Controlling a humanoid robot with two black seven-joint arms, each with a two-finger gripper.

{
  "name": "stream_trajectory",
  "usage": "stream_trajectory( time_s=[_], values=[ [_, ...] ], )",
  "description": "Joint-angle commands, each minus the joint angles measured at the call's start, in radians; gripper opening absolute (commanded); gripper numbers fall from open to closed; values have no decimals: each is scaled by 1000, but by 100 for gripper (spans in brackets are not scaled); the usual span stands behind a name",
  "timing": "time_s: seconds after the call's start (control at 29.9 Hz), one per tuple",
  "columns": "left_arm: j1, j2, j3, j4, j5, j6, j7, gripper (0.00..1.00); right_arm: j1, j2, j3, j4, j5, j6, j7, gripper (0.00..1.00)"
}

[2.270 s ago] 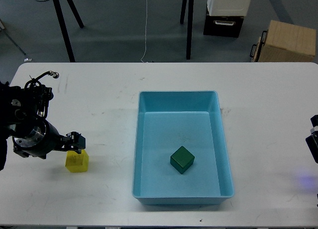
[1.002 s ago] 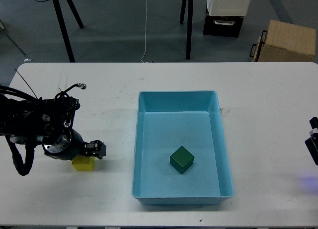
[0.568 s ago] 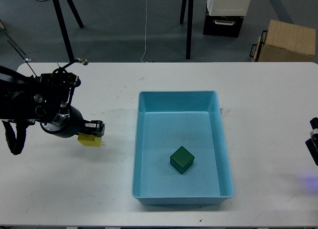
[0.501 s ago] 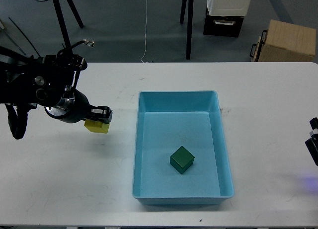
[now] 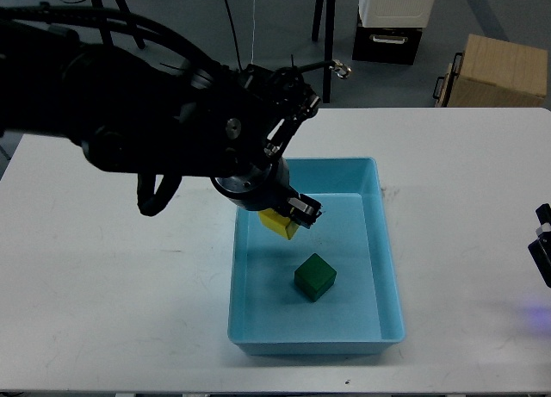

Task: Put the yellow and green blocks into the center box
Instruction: 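Lift the yellow cube and carry it over the bin, then lower the yellow cube beside the green cube and open the left gripper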

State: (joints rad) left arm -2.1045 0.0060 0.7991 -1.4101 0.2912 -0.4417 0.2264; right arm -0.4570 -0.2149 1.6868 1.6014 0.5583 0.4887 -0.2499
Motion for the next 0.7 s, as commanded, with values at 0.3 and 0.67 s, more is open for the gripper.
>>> stream_trajectory(
  time_s=[0.3, 0.67],
  values=[
    [158, -6, -3, 207, -6, -2, -10, 0, -3, -6, 8, 0, 0, 0, 0, 99],
    [369, -6, -64, 335, -3, -32, -1, 0, -3, -9, 8, -1, 0, 0, 0, 99]
  ],
)
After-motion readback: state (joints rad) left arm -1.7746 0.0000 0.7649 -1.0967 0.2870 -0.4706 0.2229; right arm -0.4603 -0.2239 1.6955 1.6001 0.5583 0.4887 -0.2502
